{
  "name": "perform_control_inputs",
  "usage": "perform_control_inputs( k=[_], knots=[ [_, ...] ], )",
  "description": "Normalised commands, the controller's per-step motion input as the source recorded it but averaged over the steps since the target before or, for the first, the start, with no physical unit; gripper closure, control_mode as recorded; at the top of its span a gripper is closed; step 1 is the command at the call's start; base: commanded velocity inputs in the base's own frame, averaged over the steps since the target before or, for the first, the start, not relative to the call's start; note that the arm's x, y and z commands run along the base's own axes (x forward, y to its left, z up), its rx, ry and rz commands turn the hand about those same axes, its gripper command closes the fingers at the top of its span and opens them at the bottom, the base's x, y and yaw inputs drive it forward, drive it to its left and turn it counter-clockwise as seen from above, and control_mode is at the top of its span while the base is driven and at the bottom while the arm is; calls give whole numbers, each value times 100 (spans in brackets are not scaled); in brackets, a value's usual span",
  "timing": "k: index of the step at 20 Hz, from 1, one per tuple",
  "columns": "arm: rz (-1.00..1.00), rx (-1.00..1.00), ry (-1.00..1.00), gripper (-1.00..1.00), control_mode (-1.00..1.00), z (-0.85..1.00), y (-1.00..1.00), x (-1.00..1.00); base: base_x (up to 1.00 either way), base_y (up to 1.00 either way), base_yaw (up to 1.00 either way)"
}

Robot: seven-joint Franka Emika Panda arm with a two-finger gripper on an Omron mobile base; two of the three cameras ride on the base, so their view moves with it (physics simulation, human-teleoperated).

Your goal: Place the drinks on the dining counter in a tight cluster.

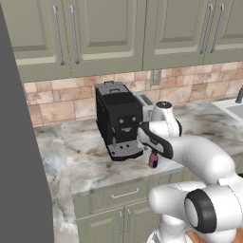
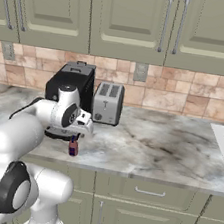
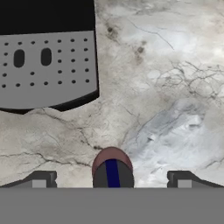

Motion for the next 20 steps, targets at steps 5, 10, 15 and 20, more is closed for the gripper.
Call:
perform_control_inputs(
  k=[5, 10, 15, 20],
  knots=[
    [0, 0, 0, -100, -100, -30, 0, 0, 0, 0, 0],
    [0, 0, 0, -100, -100, -24, 0, 4, 0, 0, 0],
    [0, 0, 0, -100, -100, -15, 0, 2, 0, 0, 0],
    [0, 0, 0, -100, -100, -1, 0, 0, 0, 0, 0]
  ],
)
